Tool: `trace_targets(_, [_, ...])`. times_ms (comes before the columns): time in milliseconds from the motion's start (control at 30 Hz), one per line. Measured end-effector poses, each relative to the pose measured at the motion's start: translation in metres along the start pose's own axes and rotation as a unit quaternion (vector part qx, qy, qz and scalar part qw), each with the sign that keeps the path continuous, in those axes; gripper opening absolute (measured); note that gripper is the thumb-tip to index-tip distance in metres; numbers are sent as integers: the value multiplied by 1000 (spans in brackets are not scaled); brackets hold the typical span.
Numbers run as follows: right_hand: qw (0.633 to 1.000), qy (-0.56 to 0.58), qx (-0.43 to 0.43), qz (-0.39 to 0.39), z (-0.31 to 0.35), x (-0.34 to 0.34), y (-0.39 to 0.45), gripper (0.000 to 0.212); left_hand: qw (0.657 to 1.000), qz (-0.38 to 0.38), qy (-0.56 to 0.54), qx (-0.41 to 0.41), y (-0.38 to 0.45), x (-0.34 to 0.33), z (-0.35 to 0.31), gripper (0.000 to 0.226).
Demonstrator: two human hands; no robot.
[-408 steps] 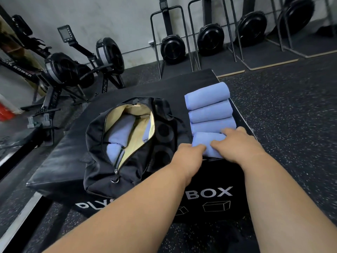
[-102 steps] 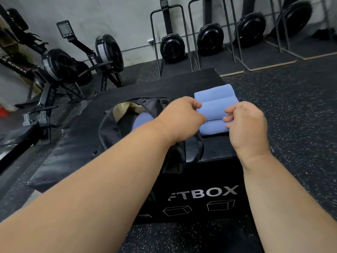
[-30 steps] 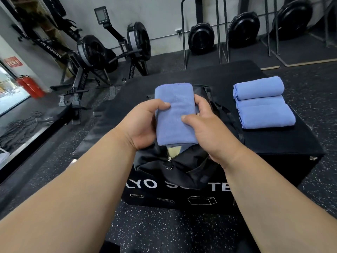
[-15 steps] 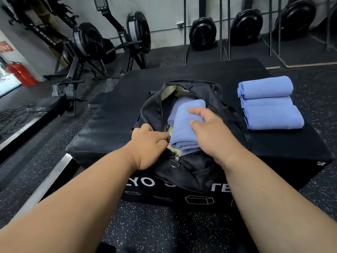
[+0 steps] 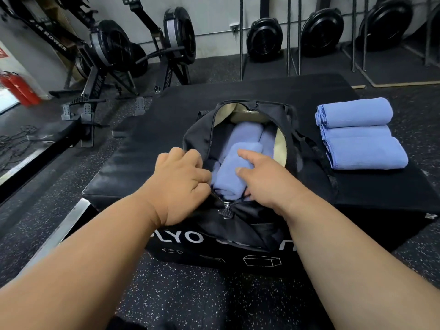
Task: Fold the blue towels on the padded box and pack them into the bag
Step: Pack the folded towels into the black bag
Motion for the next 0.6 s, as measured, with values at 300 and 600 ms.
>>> trace_targets(300, [993, -95, -29, 58, -7, -14, 4, 54, 998, -7, -45, 30, -16, -3, 6, 55])
trace_targets(600, [963, -259, -25, 64, -14, -9, 3, 60, 998, 6, -44, 42, -9, -9, 1, 61])
Point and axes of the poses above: each hand's wrist, its own y-axis towards the middle knuckle, its own x-axis out of the back of the hand, z = x × y, the point moved 6 cm from there along y, towards the middle knuckle
